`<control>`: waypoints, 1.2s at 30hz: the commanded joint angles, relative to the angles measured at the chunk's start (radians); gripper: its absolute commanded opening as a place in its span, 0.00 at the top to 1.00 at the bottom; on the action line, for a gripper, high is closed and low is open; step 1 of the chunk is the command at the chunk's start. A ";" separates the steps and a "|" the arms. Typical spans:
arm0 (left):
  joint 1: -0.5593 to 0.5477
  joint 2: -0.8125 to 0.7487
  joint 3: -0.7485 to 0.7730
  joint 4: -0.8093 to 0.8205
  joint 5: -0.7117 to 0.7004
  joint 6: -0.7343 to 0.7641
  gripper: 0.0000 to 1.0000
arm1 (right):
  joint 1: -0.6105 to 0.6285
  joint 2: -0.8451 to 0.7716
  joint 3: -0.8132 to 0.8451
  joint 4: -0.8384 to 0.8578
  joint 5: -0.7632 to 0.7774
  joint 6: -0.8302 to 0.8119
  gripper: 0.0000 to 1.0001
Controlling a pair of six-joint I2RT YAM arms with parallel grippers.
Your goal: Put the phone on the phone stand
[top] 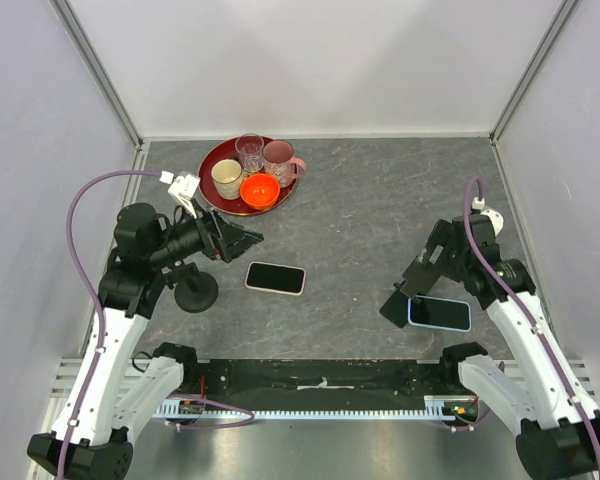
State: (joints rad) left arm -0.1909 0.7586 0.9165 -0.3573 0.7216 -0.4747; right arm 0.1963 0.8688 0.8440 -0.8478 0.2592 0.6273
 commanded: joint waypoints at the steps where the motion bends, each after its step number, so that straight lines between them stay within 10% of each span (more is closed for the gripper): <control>1: 0.005 0.008 -0.018 0.075 0.071 -0.056 0.10 | 0.005 0.007 -0.040 0.019 -0.239 -0.089 0.02; 13: 0.002 -0.005 -0.034 0.090 0.095 -0.065 0.12 | 0.106 0.059 -0.094 0.108 -0.182 -0.022 0.05; 23: -0.007 0.001 -0.030 0.089 0.105 -0.071 0.13 | 0.209 0.041 -0.195 0.386 -0.189 0.028 0.70; 36: -0.019 -0.008 -0.048 0.090 0.104 -0.084 0.14 | 0.209 0.082 -0.345 1.002 -0.625 0.163 1.00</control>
State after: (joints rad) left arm -0.2054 0.7582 0.8757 -0.3023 0.7967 -0.5262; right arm 0.4023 0.9421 0.5240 -0.1810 -0.1593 0.7139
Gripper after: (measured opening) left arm 0.869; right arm 0.077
